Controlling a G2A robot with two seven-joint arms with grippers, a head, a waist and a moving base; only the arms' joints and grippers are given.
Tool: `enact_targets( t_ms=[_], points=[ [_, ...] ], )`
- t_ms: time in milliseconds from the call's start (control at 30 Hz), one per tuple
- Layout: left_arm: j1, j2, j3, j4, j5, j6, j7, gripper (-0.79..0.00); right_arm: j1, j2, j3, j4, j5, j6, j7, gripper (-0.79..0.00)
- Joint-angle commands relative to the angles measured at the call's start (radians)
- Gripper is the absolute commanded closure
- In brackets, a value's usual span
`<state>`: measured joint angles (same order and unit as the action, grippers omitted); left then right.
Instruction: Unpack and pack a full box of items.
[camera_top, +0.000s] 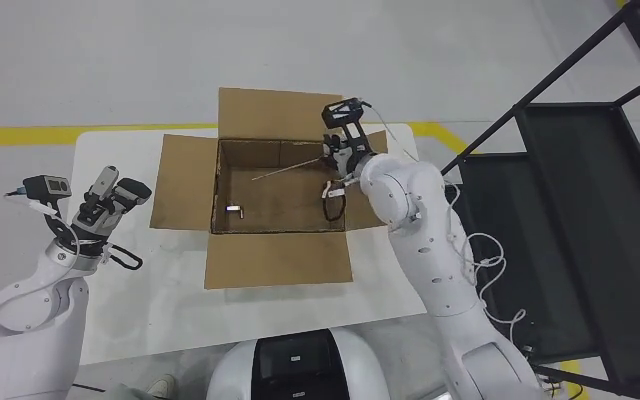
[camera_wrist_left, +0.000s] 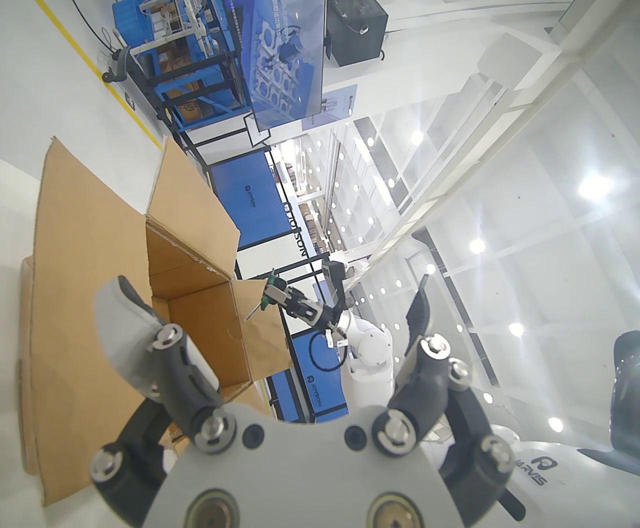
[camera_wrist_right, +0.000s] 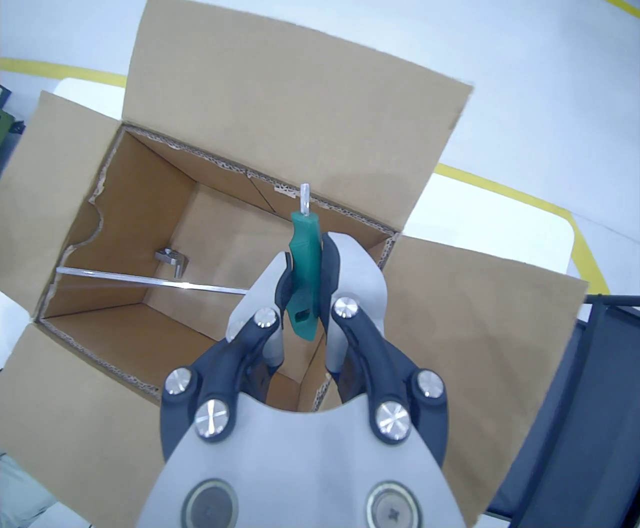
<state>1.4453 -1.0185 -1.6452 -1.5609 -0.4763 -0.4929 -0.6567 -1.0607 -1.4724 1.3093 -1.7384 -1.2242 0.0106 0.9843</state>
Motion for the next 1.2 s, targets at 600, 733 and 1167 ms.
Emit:
enact_targets(
  t_ms=[600, 733, 1167],
  points=[
    [0.0, 0.0, 0.0, 0.0, 0.0, 0.0, 0.0, -0.785, -0.516, 0.062, 0.447, -0.444, 0.448, -0.195, 0.105, 0.0],
    [0.0, 0.0, 0.0, 0.0, 0.0, 0.0, 0.0, -0.785, -0.588, 0.07, 0.467, -0.462, 0.449, -0.201, 0.119, 0.0],
    [0.0, 0.0, 0.0, 0.0, 0.0, 0.0, 0.0, -0.785, -0.737, 0.094, 0.474, -0.427, 0.321, -0.173, 0.135, 0.0]
  ],
)
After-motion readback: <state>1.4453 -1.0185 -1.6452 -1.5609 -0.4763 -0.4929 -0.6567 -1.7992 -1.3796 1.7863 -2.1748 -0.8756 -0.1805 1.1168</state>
